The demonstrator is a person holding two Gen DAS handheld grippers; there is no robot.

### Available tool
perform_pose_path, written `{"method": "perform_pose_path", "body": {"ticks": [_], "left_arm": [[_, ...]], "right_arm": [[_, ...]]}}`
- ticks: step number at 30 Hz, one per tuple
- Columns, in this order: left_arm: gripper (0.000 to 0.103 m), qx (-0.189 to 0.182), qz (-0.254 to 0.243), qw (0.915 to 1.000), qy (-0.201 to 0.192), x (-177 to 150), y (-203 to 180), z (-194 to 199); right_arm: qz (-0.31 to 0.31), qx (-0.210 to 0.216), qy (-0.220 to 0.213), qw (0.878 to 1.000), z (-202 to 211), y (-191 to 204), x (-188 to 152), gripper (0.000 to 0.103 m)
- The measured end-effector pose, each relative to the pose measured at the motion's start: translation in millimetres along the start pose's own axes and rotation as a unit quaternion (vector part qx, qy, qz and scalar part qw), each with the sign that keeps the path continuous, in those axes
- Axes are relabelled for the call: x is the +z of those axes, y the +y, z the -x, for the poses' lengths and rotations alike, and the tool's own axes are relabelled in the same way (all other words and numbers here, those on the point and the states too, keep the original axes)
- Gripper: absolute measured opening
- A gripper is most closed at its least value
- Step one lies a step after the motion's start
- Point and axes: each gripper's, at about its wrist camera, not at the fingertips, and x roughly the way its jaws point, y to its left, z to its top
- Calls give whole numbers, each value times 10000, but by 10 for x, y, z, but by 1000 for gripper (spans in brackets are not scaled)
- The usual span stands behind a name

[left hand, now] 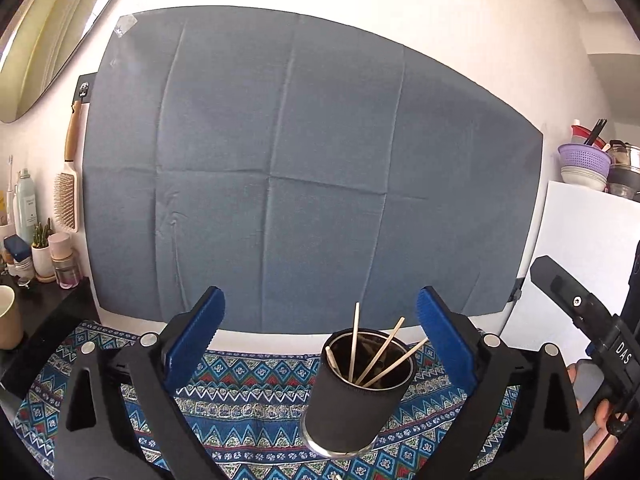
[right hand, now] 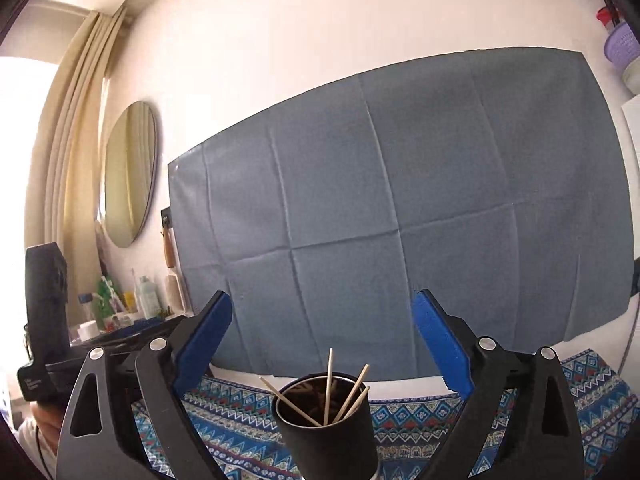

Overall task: Organize utensils
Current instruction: 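Withdraw both open grippers from the black cup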

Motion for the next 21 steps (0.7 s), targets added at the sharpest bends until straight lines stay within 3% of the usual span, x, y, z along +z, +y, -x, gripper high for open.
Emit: {"method": "perform_pose_path", "body": {"ticks": [9, 21], "left_arm": [[96, 412, 121, 9960, 782, -246, 170, 7], [96, 783, 21, 9814, 1752, -677, 346, -35]], "right_arm": [[145, -347, 273, 9989, 179, 34, -72, 88], [73, -631, 777, 9949, 316, -98, -307, 88]]}}
